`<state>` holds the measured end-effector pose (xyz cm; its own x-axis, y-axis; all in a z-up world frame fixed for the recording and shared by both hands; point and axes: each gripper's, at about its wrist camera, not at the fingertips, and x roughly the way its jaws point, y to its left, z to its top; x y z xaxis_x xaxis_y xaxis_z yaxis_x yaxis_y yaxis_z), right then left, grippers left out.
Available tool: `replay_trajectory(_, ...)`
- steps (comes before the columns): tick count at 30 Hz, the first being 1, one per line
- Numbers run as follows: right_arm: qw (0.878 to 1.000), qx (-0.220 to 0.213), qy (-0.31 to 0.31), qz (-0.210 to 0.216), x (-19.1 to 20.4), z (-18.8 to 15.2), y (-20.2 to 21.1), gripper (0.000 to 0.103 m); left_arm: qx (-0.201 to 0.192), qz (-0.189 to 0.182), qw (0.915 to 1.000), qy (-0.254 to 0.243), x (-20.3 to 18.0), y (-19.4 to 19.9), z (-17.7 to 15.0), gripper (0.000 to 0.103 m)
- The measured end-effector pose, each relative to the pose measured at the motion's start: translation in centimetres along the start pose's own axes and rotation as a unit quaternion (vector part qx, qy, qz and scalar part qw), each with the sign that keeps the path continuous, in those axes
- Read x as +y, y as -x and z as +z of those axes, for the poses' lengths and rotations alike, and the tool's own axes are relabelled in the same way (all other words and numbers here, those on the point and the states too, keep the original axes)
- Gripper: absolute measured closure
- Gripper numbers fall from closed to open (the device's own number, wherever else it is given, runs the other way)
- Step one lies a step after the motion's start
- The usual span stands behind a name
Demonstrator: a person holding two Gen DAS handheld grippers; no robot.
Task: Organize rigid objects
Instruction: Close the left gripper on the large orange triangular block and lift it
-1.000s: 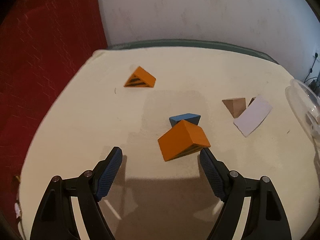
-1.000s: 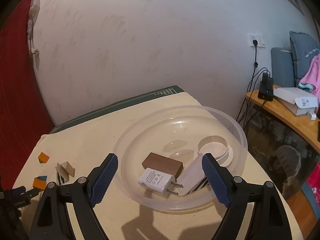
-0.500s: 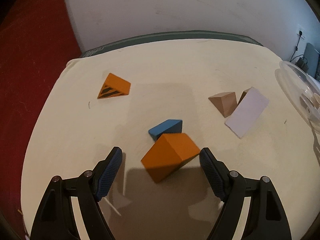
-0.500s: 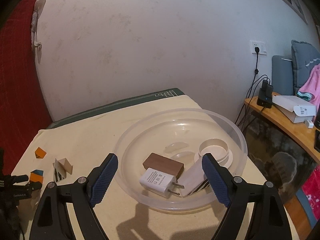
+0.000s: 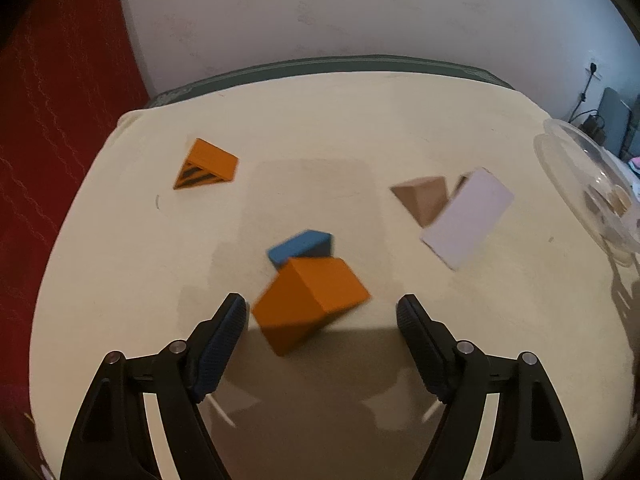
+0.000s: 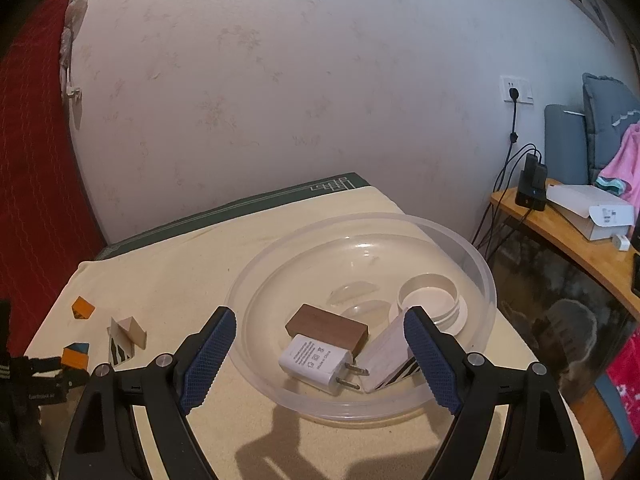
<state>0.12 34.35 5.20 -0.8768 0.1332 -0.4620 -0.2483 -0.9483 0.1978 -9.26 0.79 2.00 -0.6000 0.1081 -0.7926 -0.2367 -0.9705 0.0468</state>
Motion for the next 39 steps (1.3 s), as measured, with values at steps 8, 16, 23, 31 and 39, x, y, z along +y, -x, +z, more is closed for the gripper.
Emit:
replay_trajectory(8,1.0,0.001,-0.007,0.002,-0.2,0.0,-0.1,0.014,-0.009,-0.034,0.9993,-0.009,-1.5,1.9,-0.7,0.024)
replay_trajectory(16,1.0,0.0,-0.008,0.003,-0.3,0.0,0.0,0.014,-0.017,-0.01,0.9996,0.019,0.9,1.0,0.5,0.024)
replay_trajectory(23,1.0,0.001,-0.008,0.002,-0.4,0.1,-0.1,0.014,-0.011,-0.025,0.9996,0.003,2.0,-0.7,1.3,0.024)
replay_trajectory(31,1.0,0.006,-0.012,0.001,-0.5,0.0,-0.3,0.014,0.005,-0.062,0.9973,-0.038,1.3,-1.4,1.6,0.025)
replay_trajectory(39,1.0,0.006,-0.013,0.002,-0.5,-0.1,-0.3,0.013,0.01,-0.07,0.9971,-0.027,1.3,-0.2,0.3,0.025)
